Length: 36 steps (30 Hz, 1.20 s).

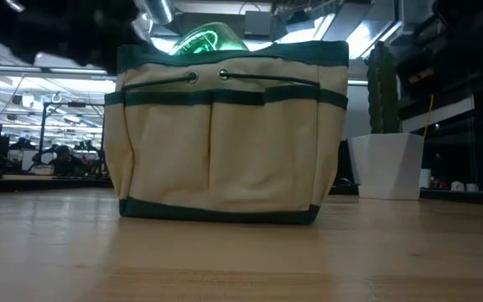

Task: Pick & Place Garden tools in Gardening bag
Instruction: Return to Home Position

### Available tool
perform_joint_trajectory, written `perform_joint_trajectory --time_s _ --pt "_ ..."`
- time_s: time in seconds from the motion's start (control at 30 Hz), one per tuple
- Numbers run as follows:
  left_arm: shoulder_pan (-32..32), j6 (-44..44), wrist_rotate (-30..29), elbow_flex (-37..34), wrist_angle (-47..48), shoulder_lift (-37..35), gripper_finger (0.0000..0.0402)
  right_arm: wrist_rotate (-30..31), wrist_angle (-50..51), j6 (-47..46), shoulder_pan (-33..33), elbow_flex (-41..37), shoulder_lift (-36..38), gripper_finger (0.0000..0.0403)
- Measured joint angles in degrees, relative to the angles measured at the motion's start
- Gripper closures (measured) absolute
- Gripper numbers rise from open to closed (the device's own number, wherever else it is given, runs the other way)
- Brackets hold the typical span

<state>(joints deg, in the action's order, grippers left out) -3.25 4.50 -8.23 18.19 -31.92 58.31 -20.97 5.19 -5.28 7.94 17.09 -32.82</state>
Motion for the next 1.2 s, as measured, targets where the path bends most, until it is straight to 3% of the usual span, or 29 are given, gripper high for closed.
perform_joint_trajectory --time_s 0.23,0.4,0.63,0.8,1.2 --pt "0.0 0.5 -1.0 -10.7 -2.4 -14.6 0.0395 5.9 -4.1 -0.7 0.0 -5.6 3.8 0.0302" --pt "0.0 0.3 -2.7 -16.3 -1.8 -23.3 0.0397 6.4 -8.4 0.7 0.0 -8.9 6.0 0.0302" --pt "0.0 0.2 -3.1 -17.7 6.9 -31.4 0.0394 9.3 -5.0 1.6 -0.1 -9.3 8.6 0.0302" --pt "0.0 0.7 -5.5 -17.7 12.4 -35.1 0.0397 10.4 -1.8 1.9 -0.1 -9.7 10.8 0.0302" --pt "0.0 -1.2 -5.6 -17.7 12.5 -35.7 0.0395 14.8 -7.0 5.0 -0.1 -16.6 17.9 0.0302"
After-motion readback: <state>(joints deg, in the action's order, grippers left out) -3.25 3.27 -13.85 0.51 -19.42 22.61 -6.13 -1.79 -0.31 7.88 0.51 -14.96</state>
